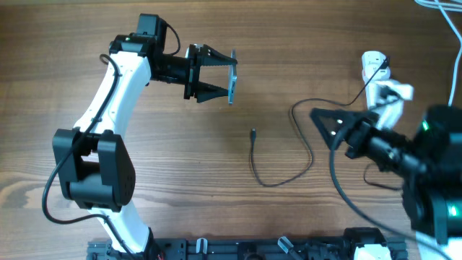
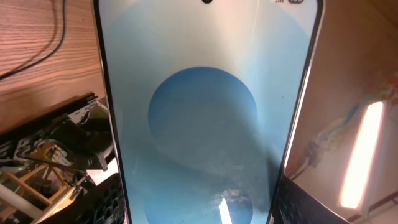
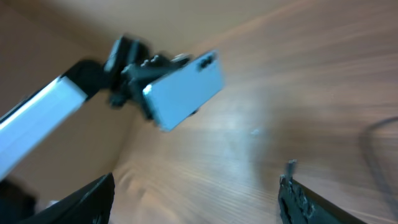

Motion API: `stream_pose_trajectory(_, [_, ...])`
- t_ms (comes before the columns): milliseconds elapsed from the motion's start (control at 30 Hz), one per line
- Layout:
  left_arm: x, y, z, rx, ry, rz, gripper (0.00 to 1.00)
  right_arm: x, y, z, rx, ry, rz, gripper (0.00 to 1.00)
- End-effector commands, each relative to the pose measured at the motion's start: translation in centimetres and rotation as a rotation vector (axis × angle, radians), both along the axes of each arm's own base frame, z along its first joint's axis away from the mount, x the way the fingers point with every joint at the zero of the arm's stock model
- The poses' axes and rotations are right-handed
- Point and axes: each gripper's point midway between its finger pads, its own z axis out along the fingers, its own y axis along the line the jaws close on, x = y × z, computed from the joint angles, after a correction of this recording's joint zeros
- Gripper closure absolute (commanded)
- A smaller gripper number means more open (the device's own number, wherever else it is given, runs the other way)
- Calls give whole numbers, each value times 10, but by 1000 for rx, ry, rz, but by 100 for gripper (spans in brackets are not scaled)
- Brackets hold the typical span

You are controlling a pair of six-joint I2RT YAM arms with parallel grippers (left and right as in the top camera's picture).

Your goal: Plug charger to phone and switch on socket

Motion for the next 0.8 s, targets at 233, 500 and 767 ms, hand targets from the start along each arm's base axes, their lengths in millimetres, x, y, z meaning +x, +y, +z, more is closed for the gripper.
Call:
stream_pose_trajectory(233, [-1,1,22,-21,-52,1,37,3,44,-29,-421,139,17,15])
stream_pose_trajectory(500, [-1,1,22,-21,-52,1,37,24,108,-28,-718,156,-14,10])
stream_pose_trajectory(767, [-1,1,22,-20,-52,1,37,66,148,-34,-683,123,-73,16])
